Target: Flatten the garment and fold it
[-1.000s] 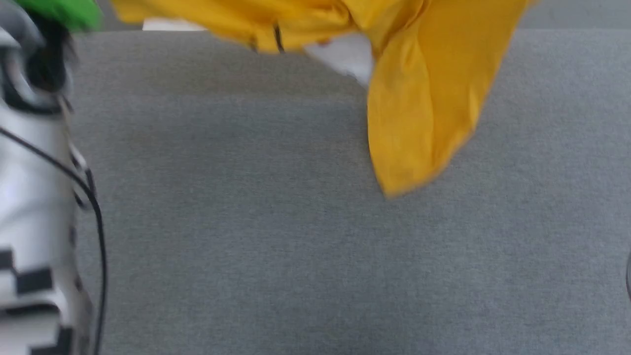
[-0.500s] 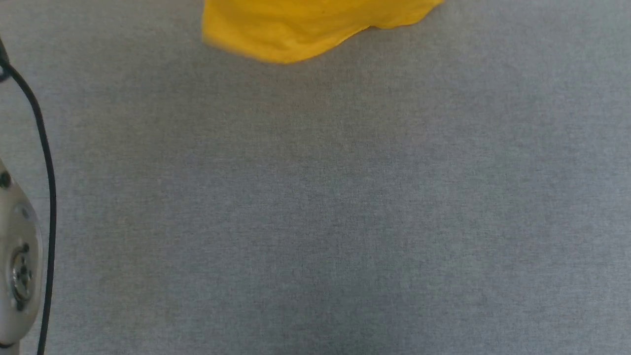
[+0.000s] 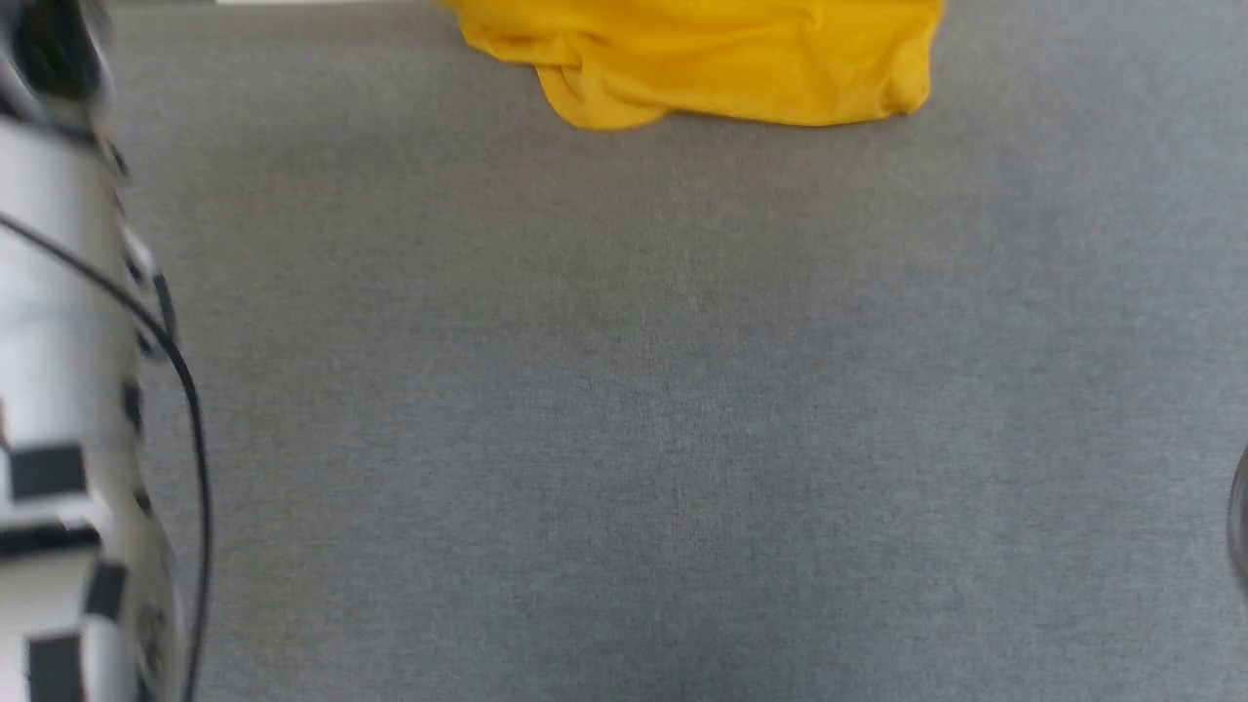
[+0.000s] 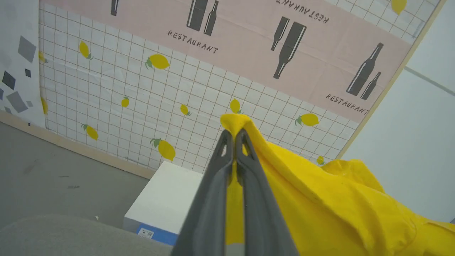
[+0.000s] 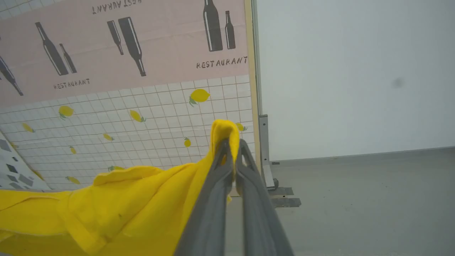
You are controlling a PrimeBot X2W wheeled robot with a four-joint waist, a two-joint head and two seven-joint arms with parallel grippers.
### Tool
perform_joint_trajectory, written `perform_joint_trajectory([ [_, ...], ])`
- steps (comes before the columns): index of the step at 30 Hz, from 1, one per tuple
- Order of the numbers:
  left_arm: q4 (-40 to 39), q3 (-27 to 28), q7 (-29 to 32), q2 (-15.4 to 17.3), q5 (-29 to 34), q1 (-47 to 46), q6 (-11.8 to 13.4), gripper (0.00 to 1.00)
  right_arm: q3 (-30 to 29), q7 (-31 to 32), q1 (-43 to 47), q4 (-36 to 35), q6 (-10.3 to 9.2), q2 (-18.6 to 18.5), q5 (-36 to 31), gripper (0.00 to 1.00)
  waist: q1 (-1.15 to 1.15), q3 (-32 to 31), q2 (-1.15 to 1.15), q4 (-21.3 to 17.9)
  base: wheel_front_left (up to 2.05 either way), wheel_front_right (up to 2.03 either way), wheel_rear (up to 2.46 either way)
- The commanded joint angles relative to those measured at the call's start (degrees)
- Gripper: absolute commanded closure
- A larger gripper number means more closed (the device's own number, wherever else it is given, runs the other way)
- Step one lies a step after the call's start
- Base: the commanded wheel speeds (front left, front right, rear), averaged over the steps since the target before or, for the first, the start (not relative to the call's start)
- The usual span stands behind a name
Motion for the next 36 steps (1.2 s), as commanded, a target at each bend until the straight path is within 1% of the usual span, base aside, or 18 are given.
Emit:
perform_joint_trajectory([
  [1,-0.49,0.41,-0.49,0.11,-0.58,3.34,-0.54,1.00,0.33,-0.17,3.85,-1.36,-0.08,-0.82,2.69,1.00,-0.01,-7.08,0.00,0.87,0.00,0.00,0.00],
  [2,-0.96,0.30,-0.20,0.18,-0.84,7.14,-1.05,1.00,0.47,-0.17,8.13,-2.71,-0.08,-1.19,5.49,1.00,-0.01,-9.23,0.00,0.86,0.00,0.00,0.00],
  [4,-3.16,1.67,-0.11,-0.25,-2.68,14.02,-1.29,1.00,0.77,0.79,16.29,-5.82,-0.08,-2.15,9.53,1.00,-0.01,-12.24,0.00,0.98,0.00,0.00,0.00],
  [5,-4.39,1.95,0.09,-0.21,-2.90,17.36,-1.09,1.00,0.58,1.28,20.02,-7.39,-0.08,-2.37,11.21,1.00,-0.01,-13.43,0.00,1.00,0.00,0.00,0.00],
  [7,-7.92,3.29,0.27,-1.17,-4.45,25.08,-0.45,1.00,-0.09,2.68,28.93,-11.20,-0.08,-2.72,13.91,1.00,-0.01,-16.06,0.00,1.23,0.00,0.00,0.00],
  [9,-12.06,4.08,1.09,-2.21,-5.27,32.99,0.91,1.00,-1.74,3.66,37.72,-15.39,-0.08,-2.41,15.45,1.00,-0.01,-17.81,0.00,1.34,0.00,0.00,0.00],
  [11,-16.17,4.25,2.26,-3.21,-5.14,41.15,2.92,1.00,-3.24,4.25,46.06,-19.32,-0.08,-1.29,16.01,1.00,-0.01,-19.24,0.00,1.17,0.00,0.00,0.00],
  [14,-22.47,4.23,4.26,-5.46,-5.36,52.79,5.80,1.00,-6.83,5.07,57.23,-23.97,-0.08,1.93,16.30,1.00,-0.01,-20.47,0.00,1.13,0.00,0.00,0.00],
  [16,-25.63,4.34,5.23,-6.90,-5.54,59.23,7.65,1.00,-8.84,5.78,63.12,-26.06,-0.08,3.85,15.54,1.00,-0.01,-21.06,0.00,1.05,0.00,0.00,0.00],
  [20,-28.85,2.91,8.43,-8.53,-4.84,69.68,10.43,1.00,-10.35,8.76,72.32,-28.16,-0.08,5.90,12.52,1.00,-0.01,-21.42,0.00,0.79,0.00,0.00,0.00],
  [22,-29.15,2.07,9.87,-8.14,-3.42,73.03,11.95,1.00,-9.76,10.76,75.53,-28.92,-0.08,6.29,10.36,1.00,-0.01,-21.43,0.00,0.70,0.00,0.00,0.00],
  [24,-28.77,1.03,11.01,-6.99,-1.32,74.95,13.20,1.00,-8.08,12.81,77.63,-29.77,-0.08,6.22,7.72,1.00,-0.01,-21.36,0.00,0.58,0.00,0.00,0.00],
  [26,-27.76,-1.00,12.41,-5.33,1.70,75.71,14.07,1.00,-5.19,14.66,78.75,-30.37,-0.08,4.65,3.94,1.00,-0.01,-21.13,0.00,0.42,0.00,0.00,0.00],
  [28,-26.66,-2.48,13.34,-4.61,3.24,75.48,14.25,1.00,-2.62,16.95,78.13,-29.80,-0.08,4.02,1.87,1.00,-0.01,-20.69,0.00,0.02,0.00,0.00,0.00],
  [30,-25.25,-3.08,14.01,-4.80,3.27,74.56,14.26,1.00,0.65,19.43,77.08,-28.21,-0.08,2.57,-0.93,1.00,-0.01,-20.11,0.00,-0.06,0.00,0.00,0.00],
  [33,-23.65,-3.07,13.29,-5.63,2.75,73.17,14.27,1.00,4.88,24.47,75.22,-23.72,-0.08,1.68,-3.30,1.00,-0.01,-19.49,0.00,-0.15,0.00,0.00,0.00],
  [36,-23.04,-2.91,11.63,-6.46,2.03,72.02,13.60,1.00,7.00,28.09,73.57,-19.65,-0.08,0.95,-4.20,1.00,-0.01,-18.82,0.00,0.23,0.00,0.00,0.00],
])
